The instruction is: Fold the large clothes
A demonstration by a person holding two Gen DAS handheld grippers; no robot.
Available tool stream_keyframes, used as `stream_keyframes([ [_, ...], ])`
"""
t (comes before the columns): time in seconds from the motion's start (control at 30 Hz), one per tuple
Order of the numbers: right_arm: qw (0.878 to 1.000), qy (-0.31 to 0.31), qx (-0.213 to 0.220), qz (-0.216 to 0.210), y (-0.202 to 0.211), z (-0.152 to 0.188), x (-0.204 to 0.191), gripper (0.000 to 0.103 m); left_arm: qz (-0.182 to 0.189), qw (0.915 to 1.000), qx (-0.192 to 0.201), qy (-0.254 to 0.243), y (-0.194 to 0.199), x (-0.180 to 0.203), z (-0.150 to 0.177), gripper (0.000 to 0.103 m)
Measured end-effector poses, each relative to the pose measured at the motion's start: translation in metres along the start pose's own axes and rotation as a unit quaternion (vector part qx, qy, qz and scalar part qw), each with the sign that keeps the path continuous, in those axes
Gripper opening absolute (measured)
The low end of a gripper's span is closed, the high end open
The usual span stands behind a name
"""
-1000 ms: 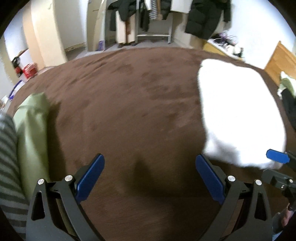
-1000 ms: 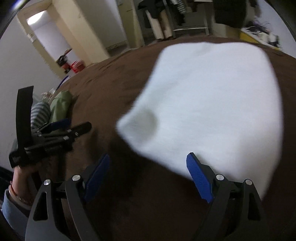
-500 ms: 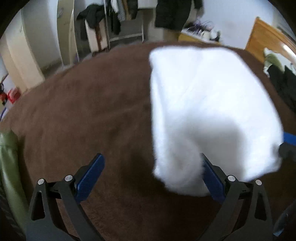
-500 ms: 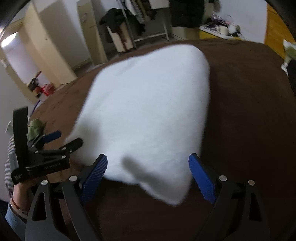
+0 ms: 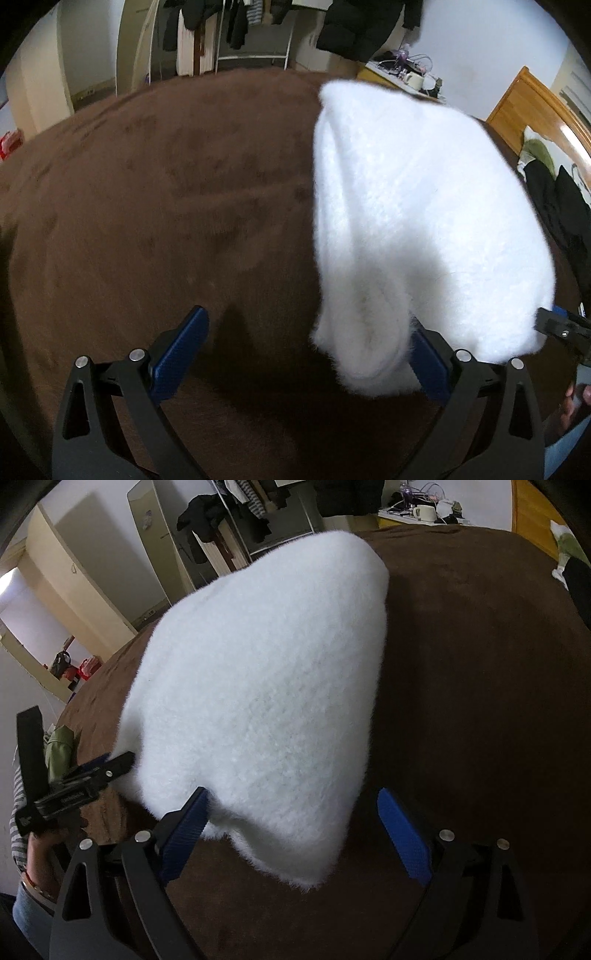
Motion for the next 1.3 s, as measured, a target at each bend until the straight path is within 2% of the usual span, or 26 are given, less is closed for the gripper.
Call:
stream_keyframes([
  [0.1, 1.0, -0.002, 0.008, 0.0, 0.004, -0.008, -0.002, 0.09, 0.021, 0.9997, 0.006, 0.005, 0.014, 0.001, -0.015, 0.094],
  [0.2, 0.999, -0.032, 0.017, -0.031, 0.012, -0.018, 0.004, 0.09, 0.055, 0.9983, 0.01, 0.016, 0.017, 0.0, -0.039, 0.094],
  [0.33, 0.996, -0.048, 0.007, -0.075, 0.008, -0.037, 0.012, 0.09, 0.098, 0.9949, 0.005, 0.022, 0.003, 0.006, -0.062, 0.094],
  [0.4, 0.995, -0.051, -0.003, -0.083, 0.001, -0.044, 0.018, 0.09, 0.122, 0.9921, -0.003, 0.027, -0.012, 0.006, -0.07, 0.093],
  [0.47, 0.994, -0.052, -0.008, -0.093, -0.006, -0.053, 0.022, 0.09, 0.144, 0.9894, -0.014, 0.009, -0.027, 0.013, -0.077, 0.092],
  [0.53, 0.992, -0.049, -0.019, -0.112, -0.016, -0.059, 0.025, 0.09, 0.175, 0.9844, -0.024, 0.001, -0.037, 0.02, -0.079, 0.091],
  [0.6, 0.99, -0.044, -0.03, -0.131, -0.023, -0.06, 0.027, 0.09, 0.184, 0.982, -0.039, -0.01, -0.049, 0.025, -0.079, 0.088],
  [0.7, 0.987, -0.041, -0.043, -0.152, -0.031, -0.063, 0.033, 0.097, 0.218, 0.9744, -0.055, -0.002, -0.061, 0.03, -0.079, 0.088],
  [0.87, 0.978, -0.041, -0.051, -0.196, -0.034, -0.061, 0.04, 0.097, 0.254, 0.9649, -0.064, -0.008, -0.075, 0.035, -0.075, 0.089],
  [0.97, 0.97, -0.051, -0.055, -0.232, -0.041, -0.061, 0.044, 0.097, 0.289, 0.9548, -0.07, -0.002, -0.084, 0.037, -0.073, 0.092],
  [1.03, 0.965, -0.05, -0.053, -0.252, -0.044, -0.059, 0.046, 0.097, 0.309, 0.9485, -0.071, -0.003, -0.087, 0.038, -0.073, 0.093],
  [1.17, 0.954, -0.056, -0.062, -0.288, -0.051, -0.059, 0.049, 0.097, 0.329, 0.9421, -0.064, -0.019, -0.09, 0.046, -0.078, 0.095],
  [1.3, 0.949, -0.048, -0.061, -0.306, -0.053, -0.059, 0.047, 0.098, 0.338, 0.9395, -0.048, -0.027, -0.093, 0.057, -0.083, 0.097],
])
Point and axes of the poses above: each gripper's, at about its wrist camera, not at the fingertips, and y roughly against the way its jaws point, x to its right, z to its underside, the point moved 8 cm from there along -y, roughly the way its jaws point, and after that the axes turned 3 degrees about -y, right-handed, at the moved point
